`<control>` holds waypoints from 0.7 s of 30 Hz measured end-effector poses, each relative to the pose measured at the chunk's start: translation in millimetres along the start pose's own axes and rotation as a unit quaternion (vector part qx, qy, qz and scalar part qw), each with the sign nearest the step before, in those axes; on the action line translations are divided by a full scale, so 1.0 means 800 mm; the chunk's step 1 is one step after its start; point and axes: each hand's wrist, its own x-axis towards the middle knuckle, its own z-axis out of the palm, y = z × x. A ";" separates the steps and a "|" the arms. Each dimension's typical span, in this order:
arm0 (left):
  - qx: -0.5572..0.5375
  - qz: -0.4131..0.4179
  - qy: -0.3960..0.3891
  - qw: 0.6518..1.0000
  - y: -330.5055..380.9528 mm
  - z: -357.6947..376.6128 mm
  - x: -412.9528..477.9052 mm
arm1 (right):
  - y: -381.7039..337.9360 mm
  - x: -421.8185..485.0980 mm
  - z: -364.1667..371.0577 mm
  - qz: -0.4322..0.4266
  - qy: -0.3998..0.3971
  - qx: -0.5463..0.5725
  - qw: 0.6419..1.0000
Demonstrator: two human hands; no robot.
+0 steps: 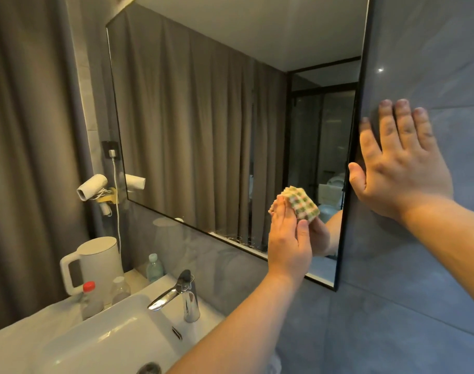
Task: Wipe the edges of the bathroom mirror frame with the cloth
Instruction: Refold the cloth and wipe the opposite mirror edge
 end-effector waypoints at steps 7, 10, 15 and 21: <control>0.000 -0.056 0.062 0.996 -0.050 -0.016 0.014 | -0.002 -0.012 0.001 -0.005 -0.015 -0.009 1.000; 0.003 -0.134 0.098 0.986 -0.076 -0.037 0.024 | -0.003 -0.012 0.000 -0.005 -0.020 -0.014 1.000; 0.021 -0.159 0.100 0.982 -0.108 -0.065 0.043 | -0.004 -0.014 0.001 -0.009 -0.023 -0.028 0.999; 0.014 -0.220 0.137 0.966 -0.124 -0.075 0.053 | -0.005 -0.016 0.002 -0.004 -0.029 -0.037 0.999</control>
